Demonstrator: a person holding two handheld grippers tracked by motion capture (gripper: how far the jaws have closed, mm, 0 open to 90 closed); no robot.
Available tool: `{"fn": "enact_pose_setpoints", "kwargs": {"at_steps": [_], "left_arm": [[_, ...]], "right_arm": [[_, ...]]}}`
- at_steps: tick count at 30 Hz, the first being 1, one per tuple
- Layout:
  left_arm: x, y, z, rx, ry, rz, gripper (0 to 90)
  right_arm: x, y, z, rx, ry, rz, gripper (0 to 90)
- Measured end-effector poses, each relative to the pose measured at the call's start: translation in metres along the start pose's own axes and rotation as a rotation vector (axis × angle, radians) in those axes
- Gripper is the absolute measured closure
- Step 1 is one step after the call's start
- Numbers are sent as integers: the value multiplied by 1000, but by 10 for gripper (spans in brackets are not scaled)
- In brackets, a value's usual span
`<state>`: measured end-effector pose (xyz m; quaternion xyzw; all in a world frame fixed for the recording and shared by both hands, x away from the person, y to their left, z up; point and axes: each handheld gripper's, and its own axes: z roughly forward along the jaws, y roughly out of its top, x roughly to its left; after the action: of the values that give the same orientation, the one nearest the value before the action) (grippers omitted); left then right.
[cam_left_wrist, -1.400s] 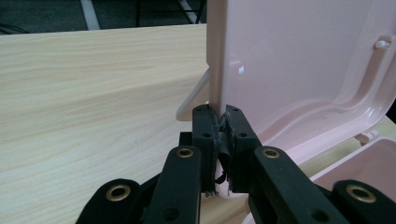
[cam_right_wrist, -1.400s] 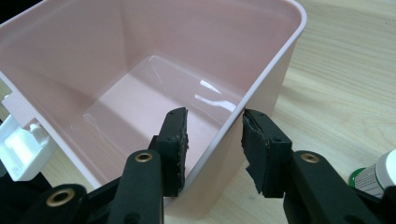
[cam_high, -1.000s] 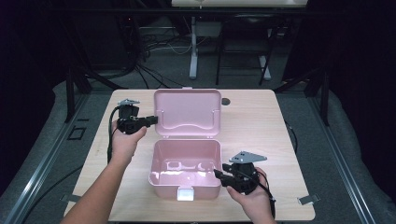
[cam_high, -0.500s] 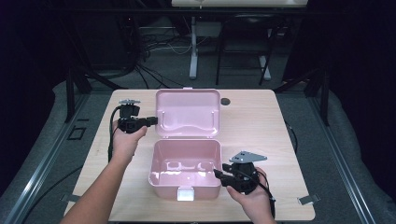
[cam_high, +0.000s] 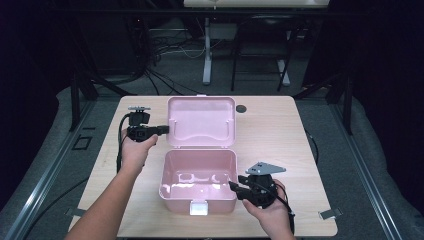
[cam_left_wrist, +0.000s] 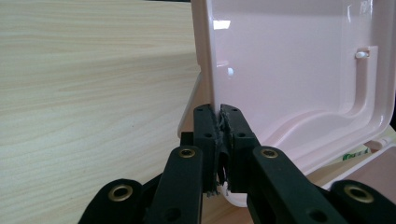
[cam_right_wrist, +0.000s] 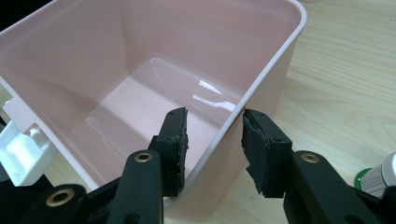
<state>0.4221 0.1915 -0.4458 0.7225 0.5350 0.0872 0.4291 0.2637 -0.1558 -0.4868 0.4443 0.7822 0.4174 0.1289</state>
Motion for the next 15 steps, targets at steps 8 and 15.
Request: {"fn": "enact_pose_setpoints", "kwargs": {"at_steps": [8,15], "left_arm": [[0,1,3,13,7,-23,862],[3,2,5,23,-1,-41,862]], "right_arm": [[0,0,0,1,-3,-2,608],[0,0,0,0,-4,-5,608]]}}
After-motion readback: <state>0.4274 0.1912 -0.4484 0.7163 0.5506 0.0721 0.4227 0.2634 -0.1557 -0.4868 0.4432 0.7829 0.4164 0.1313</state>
